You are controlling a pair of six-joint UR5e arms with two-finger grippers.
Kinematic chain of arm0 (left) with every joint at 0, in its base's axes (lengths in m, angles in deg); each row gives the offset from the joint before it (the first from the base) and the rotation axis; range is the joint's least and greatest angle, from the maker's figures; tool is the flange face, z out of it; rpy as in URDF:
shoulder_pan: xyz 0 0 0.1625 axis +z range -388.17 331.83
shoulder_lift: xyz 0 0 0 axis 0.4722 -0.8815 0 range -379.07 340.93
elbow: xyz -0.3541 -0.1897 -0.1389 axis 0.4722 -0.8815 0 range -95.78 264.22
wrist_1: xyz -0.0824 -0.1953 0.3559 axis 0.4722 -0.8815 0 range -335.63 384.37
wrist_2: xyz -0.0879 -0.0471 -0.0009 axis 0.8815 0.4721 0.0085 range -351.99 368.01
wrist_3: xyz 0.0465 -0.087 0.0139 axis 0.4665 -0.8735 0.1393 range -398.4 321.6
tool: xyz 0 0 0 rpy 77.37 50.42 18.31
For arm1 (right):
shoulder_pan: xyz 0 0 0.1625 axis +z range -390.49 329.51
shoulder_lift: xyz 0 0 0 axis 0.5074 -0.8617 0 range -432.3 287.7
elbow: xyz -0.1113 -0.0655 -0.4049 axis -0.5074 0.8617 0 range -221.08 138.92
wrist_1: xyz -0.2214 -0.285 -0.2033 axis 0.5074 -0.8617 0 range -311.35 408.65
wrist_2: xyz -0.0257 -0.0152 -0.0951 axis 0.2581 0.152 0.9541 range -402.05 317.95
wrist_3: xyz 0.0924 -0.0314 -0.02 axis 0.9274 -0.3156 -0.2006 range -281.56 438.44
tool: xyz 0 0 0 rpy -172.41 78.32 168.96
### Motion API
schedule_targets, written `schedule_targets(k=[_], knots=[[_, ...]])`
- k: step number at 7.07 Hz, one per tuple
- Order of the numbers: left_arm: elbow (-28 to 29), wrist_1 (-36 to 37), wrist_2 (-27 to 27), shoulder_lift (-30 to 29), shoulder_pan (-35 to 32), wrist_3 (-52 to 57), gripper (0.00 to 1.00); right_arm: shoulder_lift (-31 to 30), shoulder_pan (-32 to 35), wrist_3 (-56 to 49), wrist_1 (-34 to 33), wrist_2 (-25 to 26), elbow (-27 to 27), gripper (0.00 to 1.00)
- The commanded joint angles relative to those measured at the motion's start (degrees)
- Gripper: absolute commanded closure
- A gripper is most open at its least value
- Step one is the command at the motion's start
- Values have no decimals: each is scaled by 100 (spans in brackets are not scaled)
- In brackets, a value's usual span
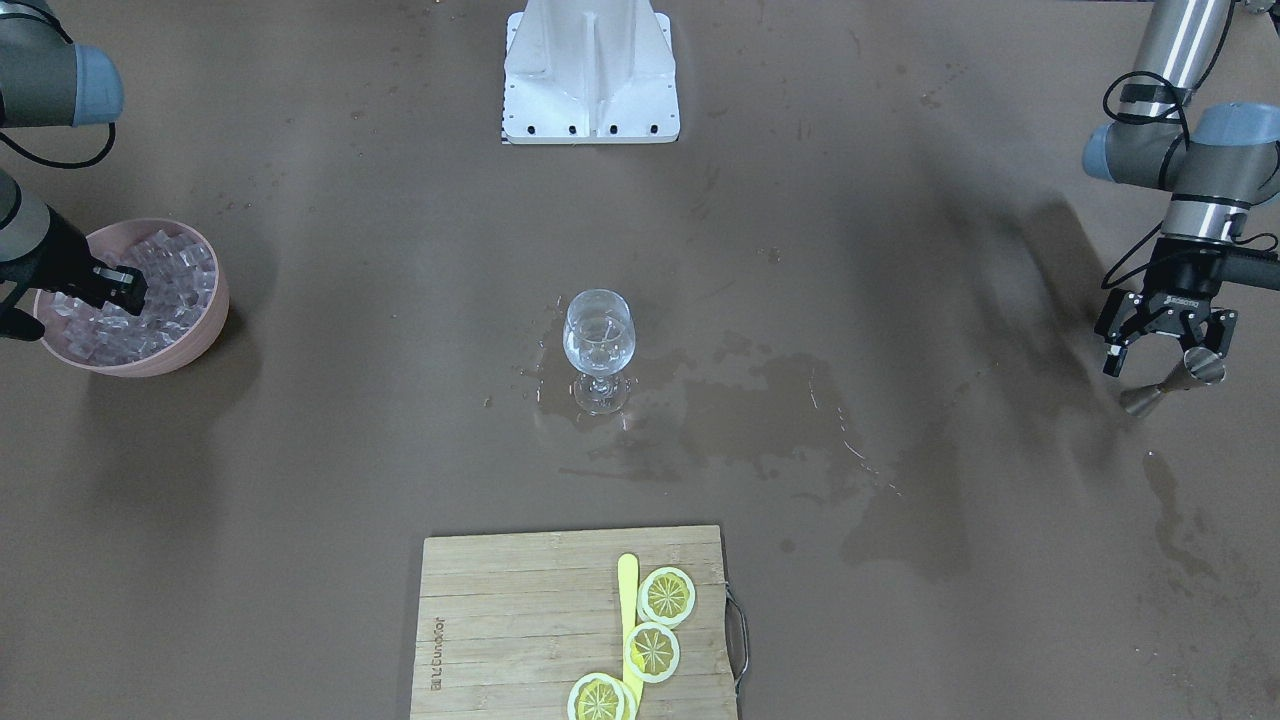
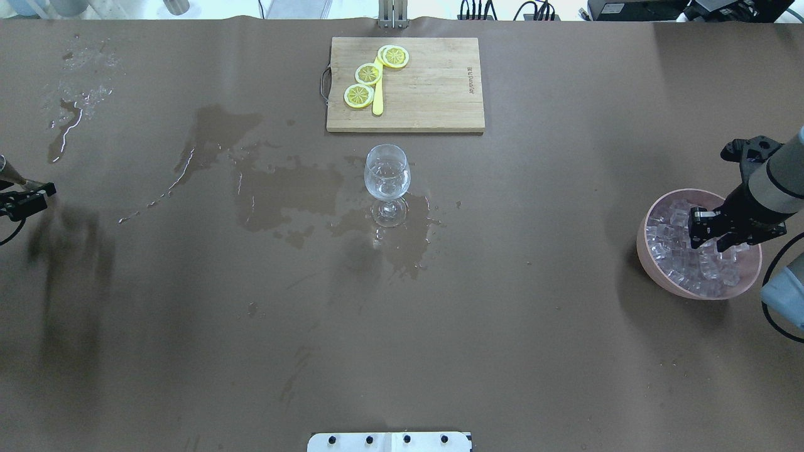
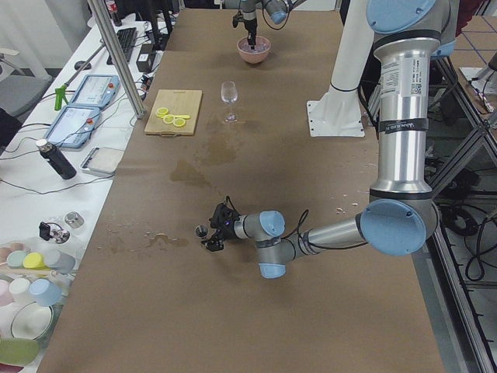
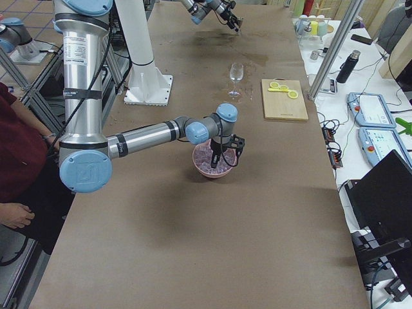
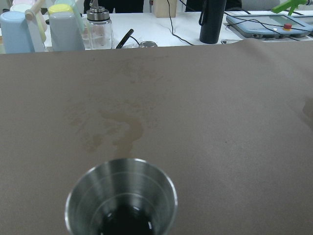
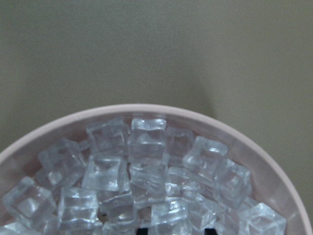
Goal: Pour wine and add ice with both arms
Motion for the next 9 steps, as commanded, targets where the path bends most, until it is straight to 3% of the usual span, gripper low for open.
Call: schedule_targets(k=[1,2,6,8,9], knots=[[3,2,1,-3,0,1,9,-24,-17,1,0,10,-4,51],[12,2,1,5,0,1,15,-15,-17,1,9,10,5,51],[91,2,1,-12,0,1,16,3,-17,-43,9,124,14,54],[65,2,-34,-82,-9,1,23,29,-26,-52,0,194,40,54],[65,2,-43,-82,-26,1,24,46,-35,-52,0,203,40,62]])
